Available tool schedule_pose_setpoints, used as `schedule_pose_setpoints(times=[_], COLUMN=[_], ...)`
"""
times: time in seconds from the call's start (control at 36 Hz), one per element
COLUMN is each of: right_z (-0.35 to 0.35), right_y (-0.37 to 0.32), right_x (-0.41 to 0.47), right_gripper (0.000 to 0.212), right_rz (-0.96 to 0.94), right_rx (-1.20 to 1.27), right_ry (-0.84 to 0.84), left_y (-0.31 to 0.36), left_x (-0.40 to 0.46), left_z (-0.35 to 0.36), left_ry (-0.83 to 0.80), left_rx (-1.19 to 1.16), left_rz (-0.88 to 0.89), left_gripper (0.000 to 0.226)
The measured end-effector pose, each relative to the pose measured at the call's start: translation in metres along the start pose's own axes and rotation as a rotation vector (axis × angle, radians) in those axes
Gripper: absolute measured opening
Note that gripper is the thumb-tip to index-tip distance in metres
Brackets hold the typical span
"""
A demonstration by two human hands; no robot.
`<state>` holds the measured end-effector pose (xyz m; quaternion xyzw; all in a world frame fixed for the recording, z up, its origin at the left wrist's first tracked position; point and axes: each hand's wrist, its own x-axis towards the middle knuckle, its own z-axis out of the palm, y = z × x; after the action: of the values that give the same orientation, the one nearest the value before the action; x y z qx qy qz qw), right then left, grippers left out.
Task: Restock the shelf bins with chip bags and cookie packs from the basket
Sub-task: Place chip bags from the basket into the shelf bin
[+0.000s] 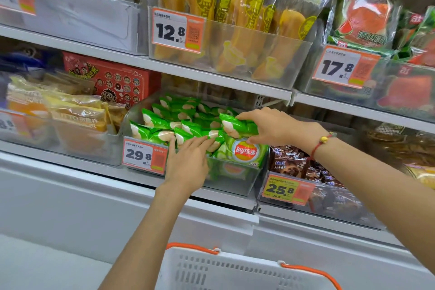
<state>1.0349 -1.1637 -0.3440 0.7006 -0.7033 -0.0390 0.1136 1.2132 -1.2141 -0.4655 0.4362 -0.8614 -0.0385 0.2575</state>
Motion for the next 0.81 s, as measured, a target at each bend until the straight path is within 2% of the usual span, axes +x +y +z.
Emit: schedule_pose_setpoints(times=[0.14,0.22,0.31,0.39,0.44,0.5,0.56,0.61,0.67,0.72,0.81], right_z=[0.017,0.008,0.007,0.015,0.014,0.009,0.003,-0.003,-0.013,-0.022,-0.026], right_y=[-0.001,0.0,0.002,-0.001,-0.005,-0.004,0.003,0.015,0.028,0.038,0.042], right_x=[-0.014,-0.021,-0.017,-0.005,-0.003,-0.005,-0.009,-0.01,-0.013,-0.013,-0.013], right_gripper=[0.07,0.067,0.066,0.069,0.07,0.072,0.073,0.07,0.06,0.046,0.036], right_rz=[0.025,0.006,0.042,0.077,0.057,0.034,-0.009,-0.026,0.008,0.054,0.041], right_rx=[0.047,0.136,0.21,0.196,0.176,0.168,0.204,0.405,0.642,0.732,0.558], right_ry=[0.065,-0.03,-0.047,-0.071,-0.1,-0.156,-0.253,-0.403,-0.499,-0.457,-0.303], left_y=[-0.003,-0.002,0.001,0.012,0.022,0.031,0.036,0.035,0.033,0.032,0.031], left_x=[0.0,0.001,0.003,0.01,0.018,0.027,0.038,0.048,0.054,0.058,0.061], left_z=[0.0,-0.004,-0.01,-0.021,-0.029,-0.035,-0.041,-0.047,-0.054,-0.058,-0.065], left_ry=[-0.014,0.043,0.116,0.09,0.058,0.001,-0.059,-0.097,-0.16,-0.22,-0.225], left_rx=[-0.105,-0.272,-0.507,-0.787,-0.841,-0.798,-0.674,-0.517,-0.399,-0.276,-0.104], left_rz=[0.032,0.008,-0.056,-0.109,-0.102,-0.079,-0.041,0.005,0.052,0.125,0.199], left_gripper=[0.051,0.045,0.04,0.042,0.048,0.05,0.041,0.028,0.024,0.027,0.029])
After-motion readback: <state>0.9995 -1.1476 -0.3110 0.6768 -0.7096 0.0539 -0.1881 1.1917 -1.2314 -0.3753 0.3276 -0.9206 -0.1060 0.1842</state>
